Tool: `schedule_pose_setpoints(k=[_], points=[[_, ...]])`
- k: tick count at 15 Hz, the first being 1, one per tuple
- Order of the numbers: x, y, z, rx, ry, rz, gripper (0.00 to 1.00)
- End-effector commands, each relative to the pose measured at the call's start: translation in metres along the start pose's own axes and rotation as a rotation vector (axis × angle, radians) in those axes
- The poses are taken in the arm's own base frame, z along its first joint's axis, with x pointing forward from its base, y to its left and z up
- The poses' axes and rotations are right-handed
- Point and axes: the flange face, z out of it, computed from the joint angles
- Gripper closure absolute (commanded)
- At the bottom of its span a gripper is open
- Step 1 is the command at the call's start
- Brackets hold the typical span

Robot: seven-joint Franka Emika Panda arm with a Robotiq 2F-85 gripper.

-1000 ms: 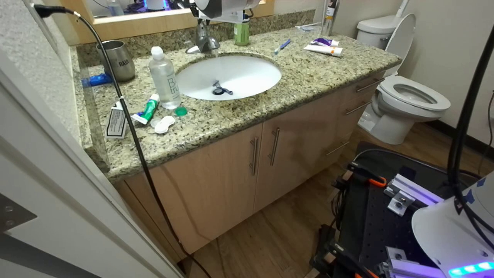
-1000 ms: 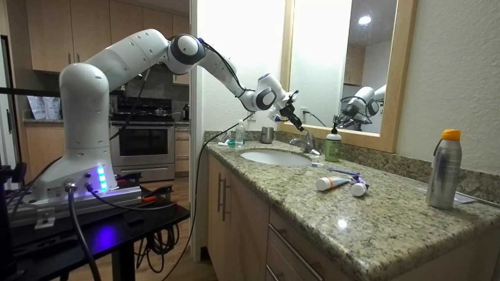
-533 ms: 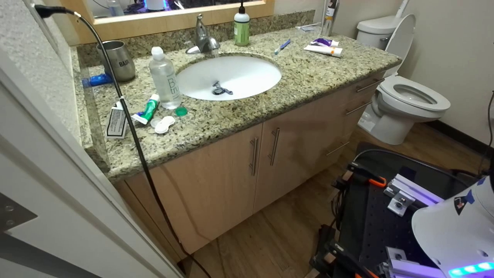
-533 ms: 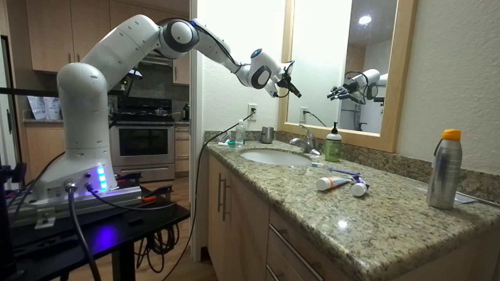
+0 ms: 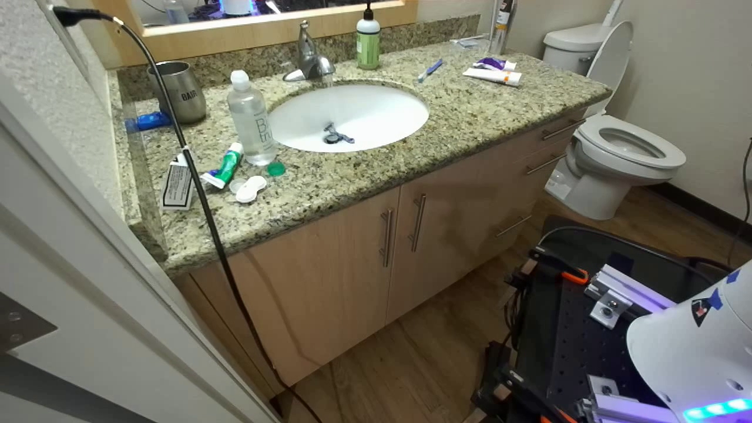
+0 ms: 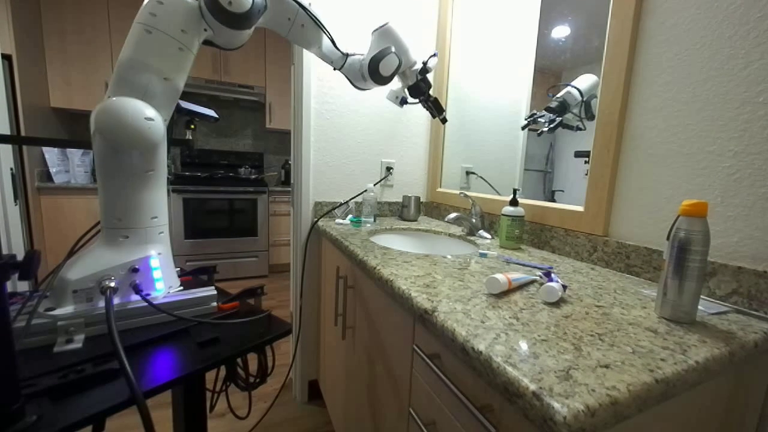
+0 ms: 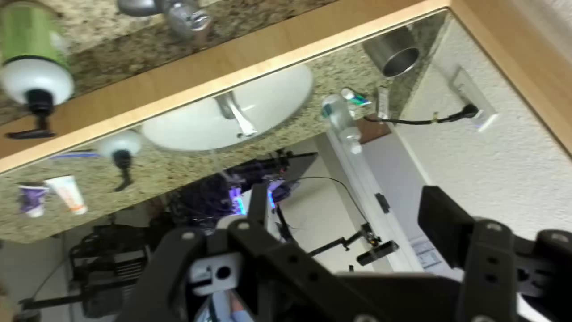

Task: Move the faucet handle upwards and pick up the toothbrush and wash it

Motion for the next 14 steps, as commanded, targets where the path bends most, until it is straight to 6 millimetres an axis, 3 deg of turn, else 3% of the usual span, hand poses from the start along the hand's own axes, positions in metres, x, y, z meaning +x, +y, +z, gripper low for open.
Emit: schedule_pose_setpoints(k=[1, 3, 6, 9, 11, 14], points=[[0.020, 0.042, -0.085, -0.182, -0.049, 0.025, 0.00], [0.039, 0.067, -0.128, -0.277, -0.098, 0.055, 0.00], [0.052, 0.107, -0.152, -0.362, -0.239, 0.147, 0.00], [0.060, 0.152, -0.131, -0.399, -0.339, 0.293, 0.00], [0.065, 0.184, -0.104, -0.408, -0.353, 0.410, 0.00], [0.065, 0.240, -0.048, -0.460, -0.350, 0.578, 0.00]])
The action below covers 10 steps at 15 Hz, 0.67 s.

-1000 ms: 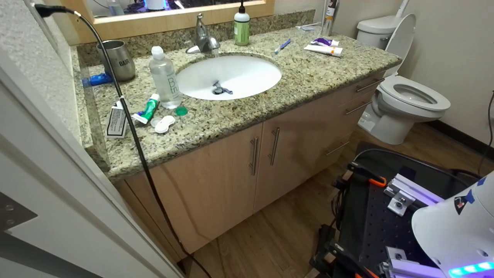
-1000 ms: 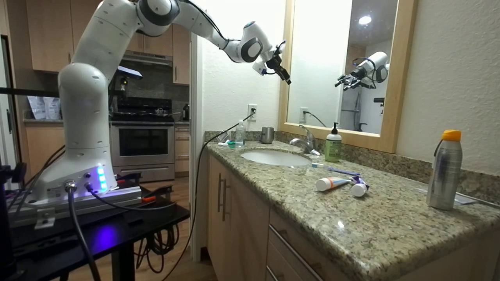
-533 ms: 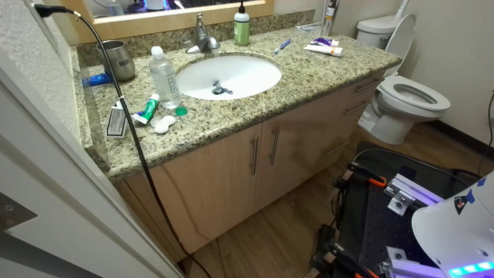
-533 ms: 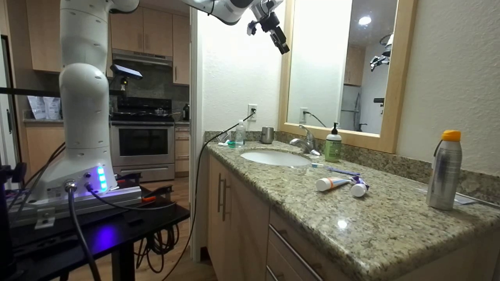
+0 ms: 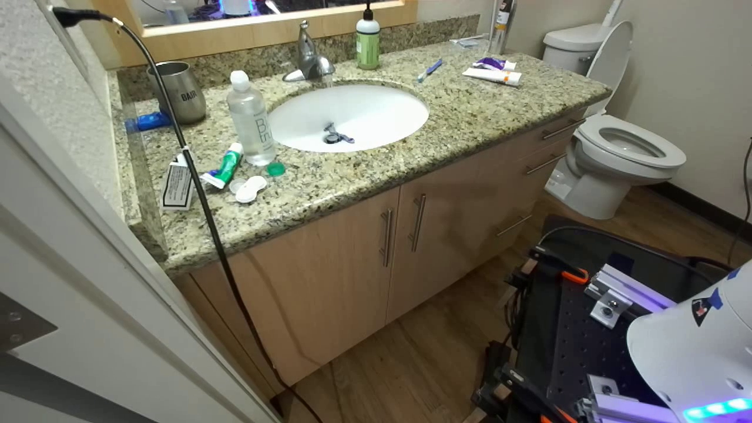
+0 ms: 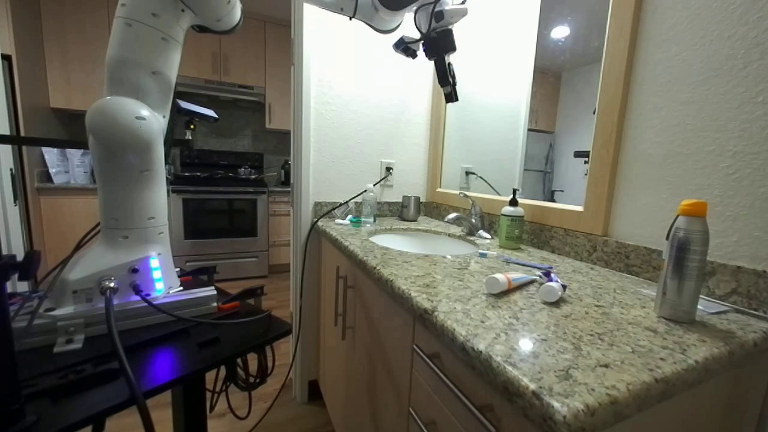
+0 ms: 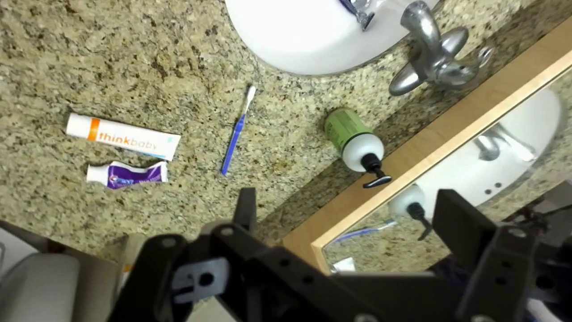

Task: Move the faucet handle upwards and pick up the toothbrush and wash it

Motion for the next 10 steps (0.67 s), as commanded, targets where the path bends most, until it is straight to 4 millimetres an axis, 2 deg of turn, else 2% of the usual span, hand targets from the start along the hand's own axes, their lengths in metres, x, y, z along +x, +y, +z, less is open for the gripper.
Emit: schedule_pose_setpoints(k=[1, 4, 5, 7, 8, 10], points=[[0.046, 0.013, 0.075, -0.040, -0.040, 0.191, 0.00], [0.077, 0.034, 0.130, -0.088, -0.056, 0.361, 0.00], [0.085, 0.041, 0.143, -0.101, -0.059, 0.421, 0.00], [0.095, 0.043, 0.159, -0.112, -0.043, 0.540, 0.00], [0.083, 0.048, 0.153, -0.105, -0.039, 0.457, 0.00], [0.090, 0.048, 0.166, -0.117, -0.029, 0.514, 0.00]])
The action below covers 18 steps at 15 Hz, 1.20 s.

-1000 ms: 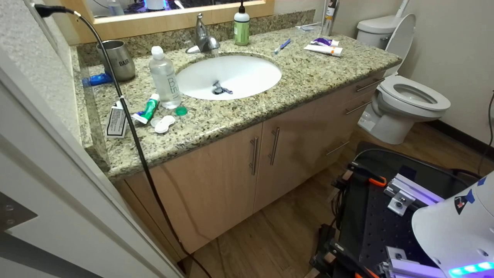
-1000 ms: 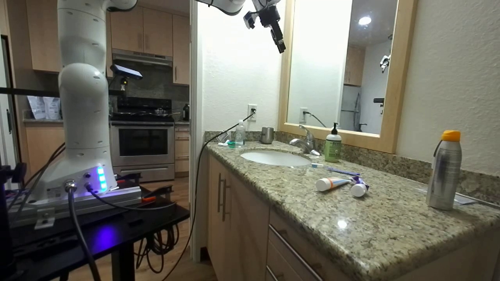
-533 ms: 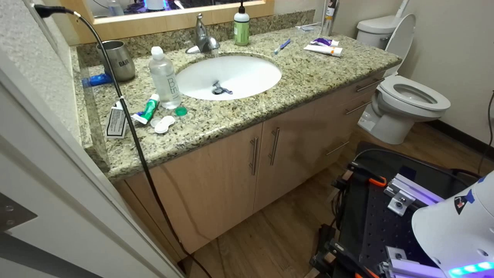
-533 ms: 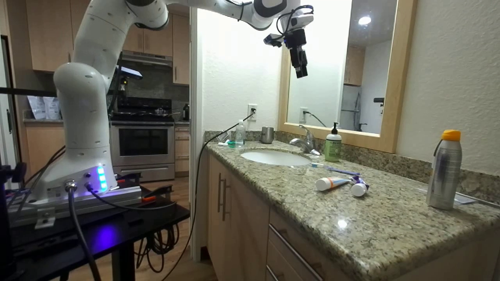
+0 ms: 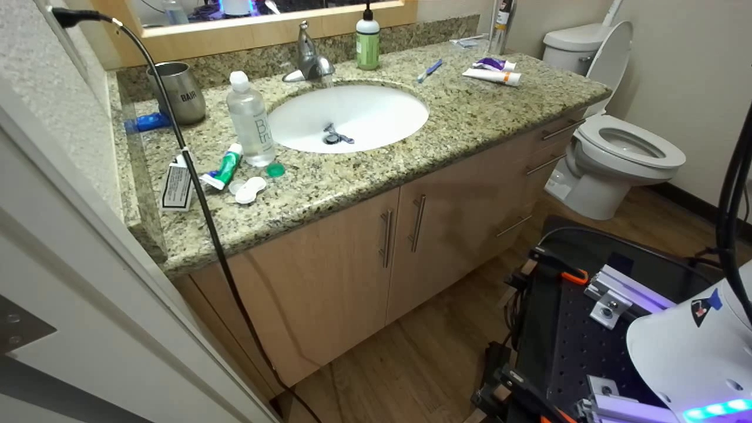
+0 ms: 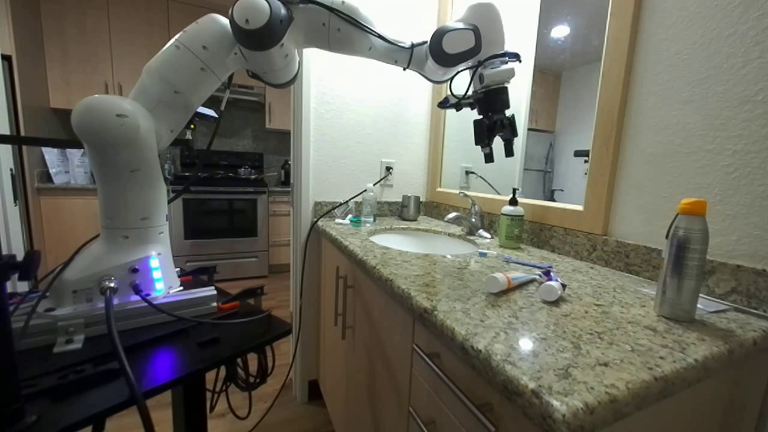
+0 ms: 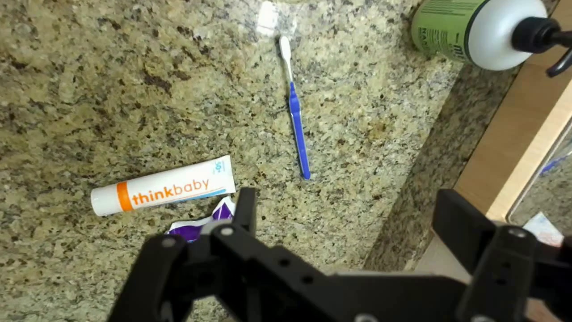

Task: Move the faucet handle upwards and pick up the toothbrush and wash it

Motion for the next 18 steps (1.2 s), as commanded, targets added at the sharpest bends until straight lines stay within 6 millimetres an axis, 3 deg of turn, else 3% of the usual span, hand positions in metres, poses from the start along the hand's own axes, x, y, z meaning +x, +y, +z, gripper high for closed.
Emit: schedule_pose_setpoints(k=[1, 4, 8, 13, 18], points=[[0.000, -0.003, 0.000, 0.001, 0.003, 0.007, 0.00], [-0.016, -0.004, 0.016, -0.071, 0.025, -0.116, 0.00], [-0.020, -0.023, 0.053, -0.071, 0.119, -0.140, 0.00], [-0.003, -0.022, 0.107, -0.133, 0.200, -0.128, 0.00], [0.028, -0.005, 0.140, -0.157, 0.169, -0.111, 0.00]])
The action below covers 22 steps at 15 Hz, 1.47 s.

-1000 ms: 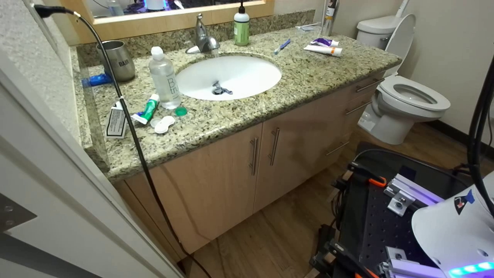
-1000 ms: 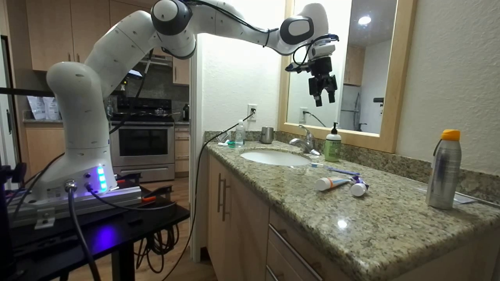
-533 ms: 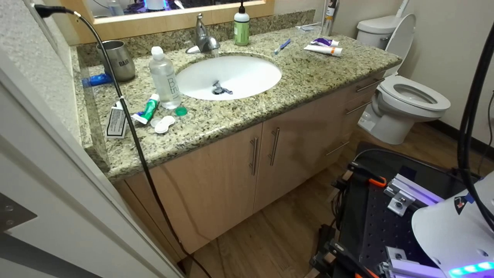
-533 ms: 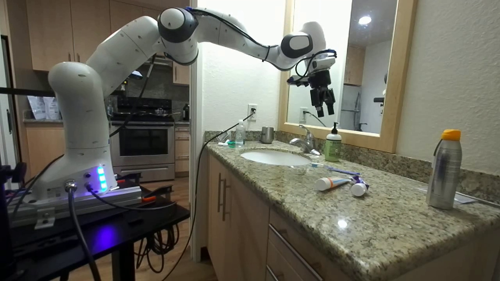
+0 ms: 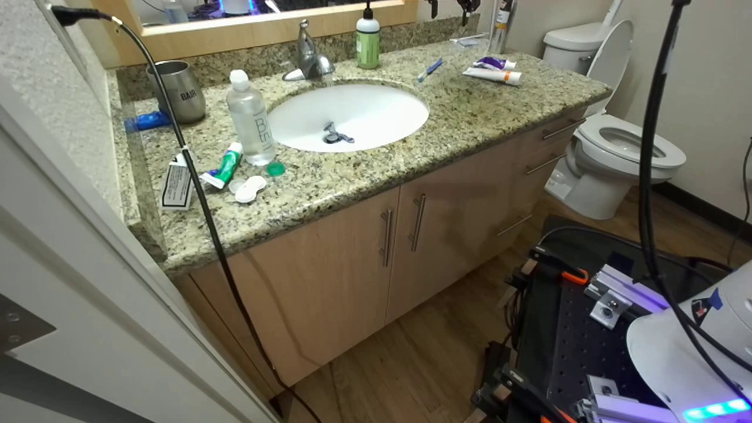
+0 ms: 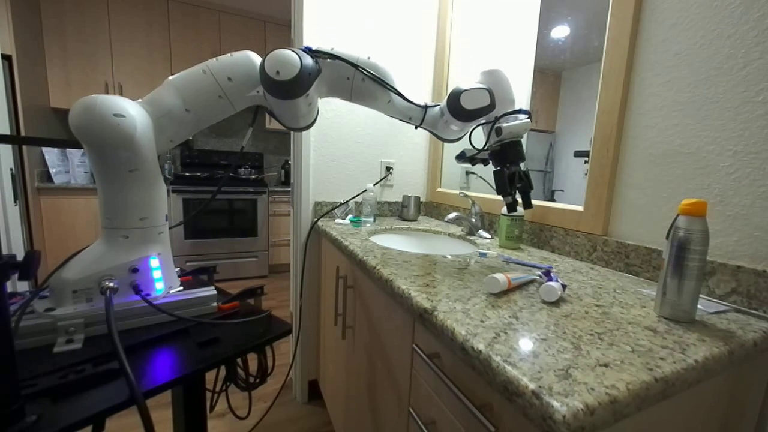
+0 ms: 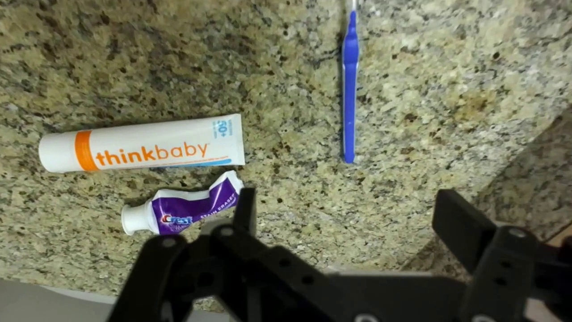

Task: Move the faucet handle upwards and pick up the toothbrush and wash it

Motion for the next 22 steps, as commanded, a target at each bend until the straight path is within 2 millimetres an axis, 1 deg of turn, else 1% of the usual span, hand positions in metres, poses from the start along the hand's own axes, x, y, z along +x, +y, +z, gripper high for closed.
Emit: schedule_pose_setpoints(k=[1, 3, 4, 5, 6, 9, 14, 17, 19, 21, 22], points=[[0.021, 0.010, 0.022, -0.001, -0.017, 0.023, 0.00], [0.026, 0.017, 0.033, 0.005, -0.029, 0.044, 0.00], [0.024, 0.015, 0.037, 0.015, -0.037, 0.060, 0.00], [0.022, 0.013, 0.039, 0.028, -0.044, 0.080, 0.00], [0.023, 0.017, 0.038, 0.004, -0.022, 0.049, 0.00], [0.021, 0.013, 0.041, 0.021, -0.029, 0.068, 0.00], [0.011, 0.010, 0.043, 0.034, -0.097, -0.115, 0.00], [0.007, 0.004, 0.045, 0.044, -0.088, -0.168, 0.00], [0.001, -0.002, 0.052, 0.037, -0.049, -0.156, 0.00], [-0.007, -0.005, 0.066, 0.017, -0.019, -0.101, 0.00], [-0.002, -0.002, 0.054, 0.025, -0.055, -0.123, 0.00]])
